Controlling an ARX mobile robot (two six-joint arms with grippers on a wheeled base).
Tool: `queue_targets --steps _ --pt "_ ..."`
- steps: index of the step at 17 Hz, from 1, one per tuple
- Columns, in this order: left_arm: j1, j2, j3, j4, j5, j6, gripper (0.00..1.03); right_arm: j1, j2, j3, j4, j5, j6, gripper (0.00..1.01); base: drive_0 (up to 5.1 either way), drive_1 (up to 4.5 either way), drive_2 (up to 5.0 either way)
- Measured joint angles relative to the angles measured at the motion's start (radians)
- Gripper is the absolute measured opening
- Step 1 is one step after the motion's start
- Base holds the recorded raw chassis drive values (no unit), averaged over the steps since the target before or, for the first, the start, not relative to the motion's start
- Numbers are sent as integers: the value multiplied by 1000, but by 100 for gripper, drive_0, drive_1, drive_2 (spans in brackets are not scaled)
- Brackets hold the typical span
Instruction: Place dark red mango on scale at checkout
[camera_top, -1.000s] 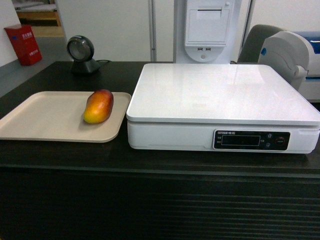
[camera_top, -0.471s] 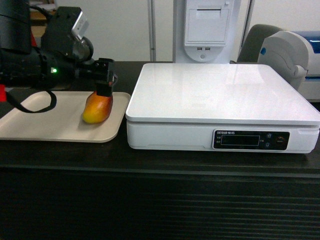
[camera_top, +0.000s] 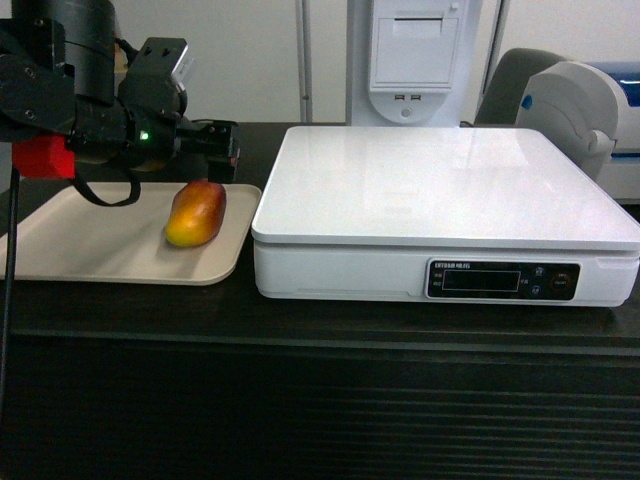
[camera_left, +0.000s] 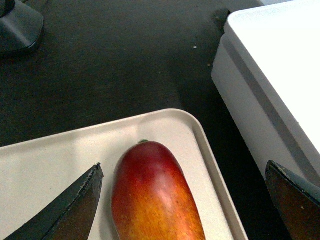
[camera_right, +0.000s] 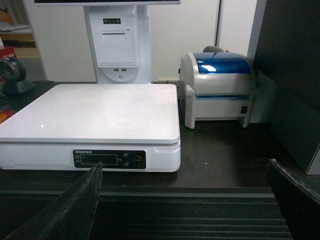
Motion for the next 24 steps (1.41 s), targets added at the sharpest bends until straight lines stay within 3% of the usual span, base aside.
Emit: queue_targets --steps 4,11,14,18,24 --pt "26 109 182 -157 8 -37 98 0 0 0 0 0 0 98 0 0 0" --pt "37 188 220 -244 10 -94 98 0 0 0 0 0 0 98 0 0 0" --pt "35 190 204 -249 12 -94 97 0 0 0 0 0 0 98 0 0 0" --pt "30 163 129 -223 28 -87 59 0 0 0 0 0 0 98 0 0 0" --pt "1 -30 -11 -160 4 -70 58 0 0 0 0 0 0 98 0 0 0"
